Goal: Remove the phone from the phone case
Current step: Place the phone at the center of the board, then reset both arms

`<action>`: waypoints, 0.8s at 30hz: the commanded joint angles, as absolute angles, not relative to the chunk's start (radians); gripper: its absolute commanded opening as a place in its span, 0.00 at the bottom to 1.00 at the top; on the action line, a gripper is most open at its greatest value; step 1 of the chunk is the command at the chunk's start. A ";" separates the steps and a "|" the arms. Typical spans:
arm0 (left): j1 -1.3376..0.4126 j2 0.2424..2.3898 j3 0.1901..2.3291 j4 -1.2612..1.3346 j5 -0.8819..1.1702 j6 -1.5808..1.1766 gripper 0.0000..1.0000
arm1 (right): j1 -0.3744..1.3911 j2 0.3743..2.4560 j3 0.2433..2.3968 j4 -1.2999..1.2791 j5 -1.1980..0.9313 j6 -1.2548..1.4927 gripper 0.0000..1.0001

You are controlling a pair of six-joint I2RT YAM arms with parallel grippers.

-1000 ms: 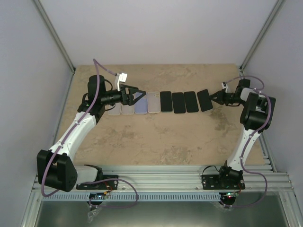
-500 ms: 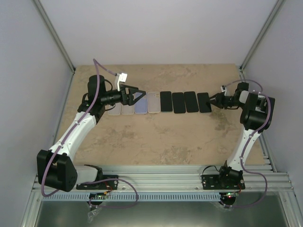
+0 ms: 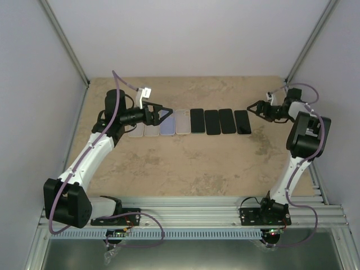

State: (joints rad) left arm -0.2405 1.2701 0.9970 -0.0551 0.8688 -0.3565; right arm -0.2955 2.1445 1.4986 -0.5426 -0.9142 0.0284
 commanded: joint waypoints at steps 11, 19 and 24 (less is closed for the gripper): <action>-0.119 1.496 1.438 -0.578 0.741 -0.161 0.99 | -0.306 1.982 1.745 -0.774 -0.951 -0.183 0.98; 0.149 1.616 1.653 -0.803 0.678 -0.024 0.99 | -0.305 1.843 1.700 -0.831 -0.990 -0.284 0.98; 0.160 1.583 1.609 -0.820 0.412 0.053 0.99 | -0.305 1.721 1.547 -0.785 -0.990 -0.319 0.98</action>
